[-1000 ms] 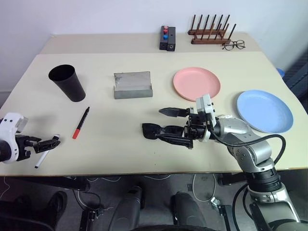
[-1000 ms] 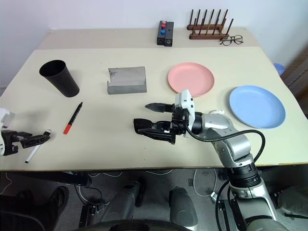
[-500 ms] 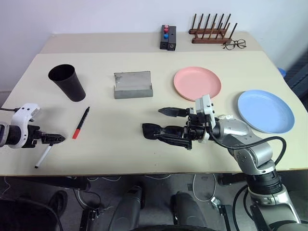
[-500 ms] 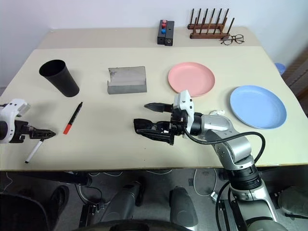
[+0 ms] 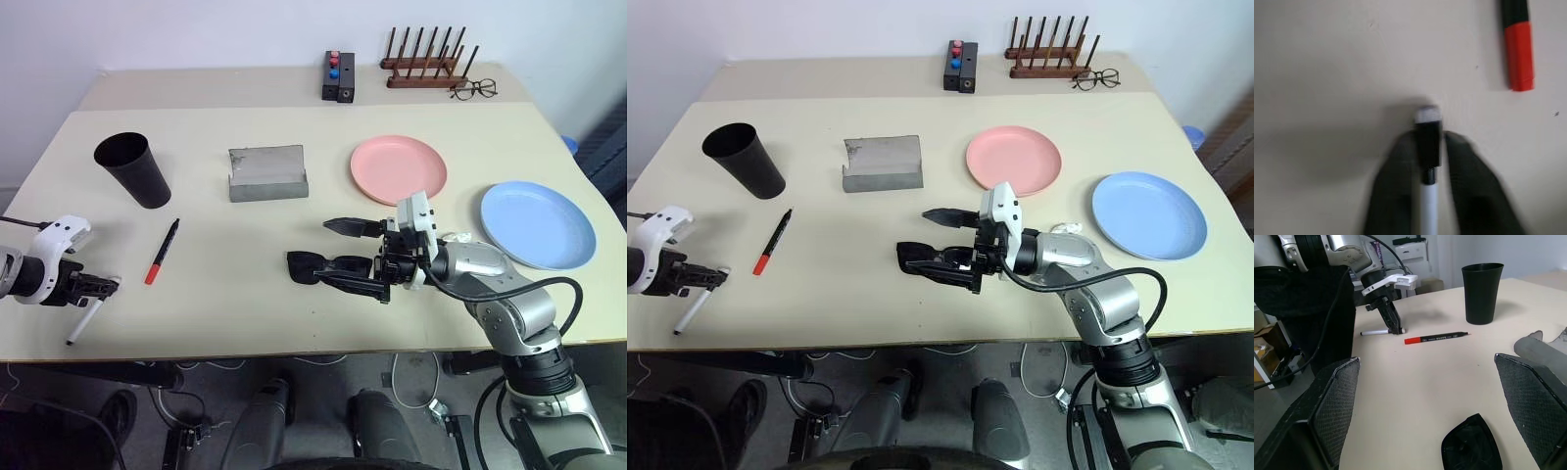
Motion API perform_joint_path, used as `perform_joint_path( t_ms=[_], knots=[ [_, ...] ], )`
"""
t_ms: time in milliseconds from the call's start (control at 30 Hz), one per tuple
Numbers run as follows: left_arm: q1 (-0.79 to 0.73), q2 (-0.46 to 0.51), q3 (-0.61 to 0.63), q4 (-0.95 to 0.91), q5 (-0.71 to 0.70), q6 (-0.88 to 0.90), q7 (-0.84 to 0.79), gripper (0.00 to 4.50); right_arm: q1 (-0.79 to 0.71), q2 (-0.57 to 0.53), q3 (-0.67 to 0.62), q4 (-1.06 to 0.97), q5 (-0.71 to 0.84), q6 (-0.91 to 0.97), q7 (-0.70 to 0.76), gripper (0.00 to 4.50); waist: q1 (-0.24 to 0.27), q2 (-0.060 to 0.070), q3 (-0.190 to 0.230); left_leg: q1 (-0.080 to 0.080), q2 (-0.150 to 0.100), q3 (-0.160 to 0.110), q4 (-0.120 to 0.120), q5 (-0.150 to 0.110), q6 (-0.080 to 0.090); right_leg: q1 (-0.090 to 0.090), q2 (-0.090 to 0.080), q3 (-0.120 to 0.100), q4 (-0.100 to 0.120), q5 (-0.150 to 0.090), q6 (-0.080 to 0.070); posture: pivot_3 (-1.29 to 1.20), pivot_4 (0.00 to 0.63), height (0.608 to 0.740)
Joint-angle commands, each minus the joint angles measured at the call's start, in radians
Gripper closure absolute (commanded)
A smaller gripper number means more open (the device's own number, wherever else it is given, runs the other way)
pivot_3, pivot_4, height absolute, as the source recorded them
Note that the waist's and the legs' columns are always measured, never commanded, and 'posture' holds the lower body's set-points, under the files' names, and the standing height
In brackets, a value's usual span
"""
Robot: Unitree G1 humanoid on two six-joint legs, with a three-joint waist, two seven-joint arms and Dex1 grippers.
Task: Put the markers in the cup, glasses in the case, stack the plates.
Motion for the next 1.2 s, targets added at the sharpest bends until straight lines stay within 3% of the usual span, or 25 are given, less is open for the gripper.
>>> perform_joint_path(
  t_ms=[33,233,333,400,467,700,967,1200],
  knots=[
    [0.008,-0.019,0.026,0.021,0.007,-0.012,0.013,4.48,-0.023,-0.001,-0.015,-0.028,0.011,-0.008,-0.001,0.0,0.0,0.0,0.0,0.0,0.0,0.0,0.0,0.0,0.0,0.0,0.0,0.0,0.0,0.0,0.0,0.0,0.15,0.74],
    [-0.049,-0.065,0.202,-0.065,-0.102,-0.041,0.008,4.48,-0.033,0.001,-0.011,-0.015,0.005,-0.011,0.001,0.0,0.007,-0.002,0.0,-0.001,0.0,-0.001,0.002,0.0,0.0,0.0,0.0,-0.001,0.001,0.0,0.0,0.0,0.15,0.74],
    [-0.13,-0.146,0.363,-0.136,-0.23,-0.11,0.002,4.48,-0.039,0.005,-0.008,-0.001,-0.004,-0.023,0.004,0.0,0.01,-0.003,0.001,-0.003,0.0,-0.003,0.005,0.0,0.0,0.0,0.0,-0.004,0.001,0.0,0.0,0.0,0.15,0.74],
    [-0.166,-0.212,0.434,-0.168,-0.243,-0.281,0.03,4.48,-0.046,0.01,-0.006,0.01,-0.012,-0.034,0.006,0.0,0.006,-0.003,0.001,-0.005,0.0,-0.003,0.007,0.0,0.0,0.0,0.0,-0.005,0.001,0.0,0.0,0.0,0.15,0.74],
    [-0.239,-0.275,0.488,-0.124,-0.277,-0.288,0.102,4.48,-0.053,0.016,-0.005,0.025,-0.019,-0.047,0.009,0.0,0.004,-0.003,0.001,-0.004,0.0,-0.002,0.007,0.0,0.0,0.001,0.0,-0.005,0.001,0.002,0.003,0.0,0.15,0.74],
    [-0.367,-0.385,0.533,-0.009,-0.238,-0.607,0.2,4.48,-0.086,0.05,-0.052,0.085,-0.003,-0.081,-0.008,0.0,-0.004,-0.003,0.001,-0.002,0.0,-0.001,0.007,0.002,0.003,0.006,0.003,-0.005,0.003,0.003,0.006,0.0,0.15,0.74],
    [-0.504,-0.399,0.542,0.311,-0.15,-0.927,0.33,4.48,-0.139,0.13,-0.126,0.146,0.0,-0.151,-0.087,0.0,0.0,-0.003,0.001,0.0,-0.001,-0.002,0.009,0.002,0.003,0.008,0.003,-0.006,0.004,0.004,0.007,0.0,0.15,0.74],
    [-0.587,-0.433,0.543,0.557,-0.117,-1.126,0.39,4.48,-0.14,0.137,-0.113,0.169,-0.026,-0.188,-0.086,0.0,0.002,-0.004,0.001,0.0,-0.001,-0.002,0.01,0.002,0.003,0.008,0.005,-0.007,0.004,0.004,0.008,0.0,0.15,0.74]
  ],
)
